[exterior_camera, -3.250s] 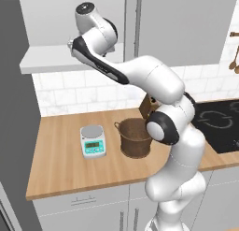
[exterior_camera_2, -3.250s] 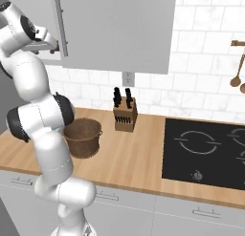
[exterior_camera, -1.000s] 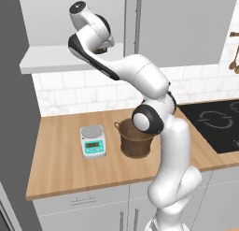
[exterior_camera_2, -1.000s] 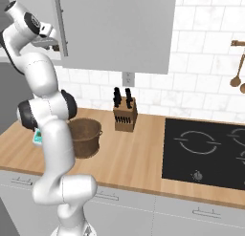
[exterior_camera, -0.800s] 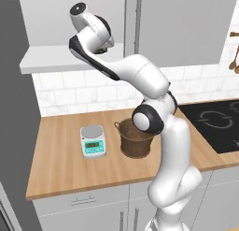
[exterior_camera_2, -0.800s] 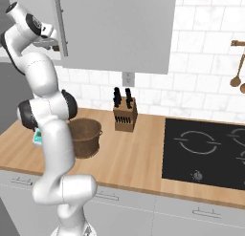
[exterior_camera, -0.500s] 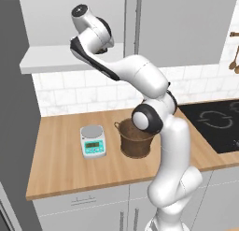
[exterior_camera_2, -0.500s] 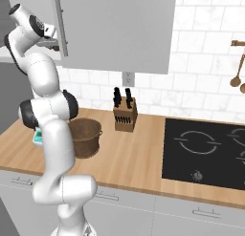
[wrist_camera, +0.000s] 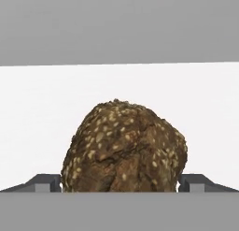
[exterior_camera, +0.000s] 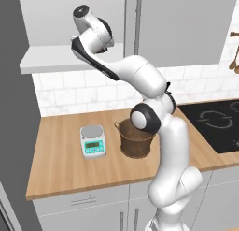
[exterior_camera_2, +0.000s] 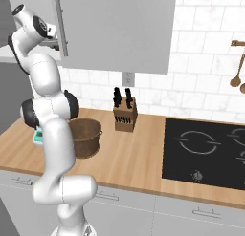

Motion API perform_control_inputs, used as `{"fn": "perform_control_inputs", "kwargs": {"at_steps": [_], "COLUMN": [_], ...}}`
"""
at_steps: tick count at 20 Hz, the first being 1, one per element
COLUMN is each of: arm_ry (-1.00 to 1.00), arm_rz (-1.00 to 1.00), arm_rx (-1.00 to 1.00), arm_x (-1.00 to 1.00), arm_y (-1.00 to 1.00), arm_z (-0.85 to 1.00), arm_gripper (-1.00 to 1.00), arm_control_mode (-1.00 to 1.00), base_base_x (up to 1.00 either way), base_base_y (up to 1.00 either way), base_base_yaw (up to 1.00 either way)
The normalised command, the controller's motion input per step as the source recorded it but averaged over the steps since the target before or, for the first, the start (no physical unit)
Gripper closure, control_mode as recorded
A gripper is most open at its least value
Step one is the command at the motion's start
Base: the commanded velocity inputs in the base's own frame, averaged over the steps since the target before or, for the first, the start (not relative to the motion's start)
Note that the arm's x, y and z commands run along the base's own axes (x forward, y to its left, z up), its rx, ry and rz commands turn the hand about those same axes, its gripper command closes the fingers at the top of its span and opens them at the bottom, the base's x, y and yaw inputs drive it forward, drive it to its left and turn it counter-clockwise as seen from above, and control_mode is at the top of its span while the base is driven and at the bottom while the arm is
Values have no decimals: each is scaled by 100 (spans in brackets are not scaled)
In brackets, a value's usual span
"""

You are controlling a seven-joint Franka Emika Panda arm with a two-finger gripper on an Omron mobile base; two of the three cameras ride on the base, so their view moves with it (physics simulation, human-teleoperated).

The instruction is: Open the cabinet, pick up the bread from the cabinet and place it in the basket. Then move the basket to the dining counter.

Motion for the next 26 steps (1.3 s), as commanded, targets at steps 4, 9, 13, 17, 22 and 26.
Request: {"fn": "perform_control_inputs", "kwargs": {"at_steps": [4,9,13,17,22,26], "arm_ry": [0,0,-2,-7,-10,-16], "arm_rz": [0,0,0,0,0,0], "arm_rx": [0,0,0,0,-1,0], "arm_x": [1,0,-2,-20,-34,-45], "arm_y": [0,0,0,2,8,9], "arm_z": [0,0,0,0,-6,-6], "arm_gripper": [100,100,100,100,100,100], "arm_control_mode": [-100,-100,-100,-100,-100,-100], "base_base_x": [0,0,0,0,0,0], "base_base_y": [0,0,0,0,0,0], "base_base_yaw": [0,0,0,0,0,0]}}
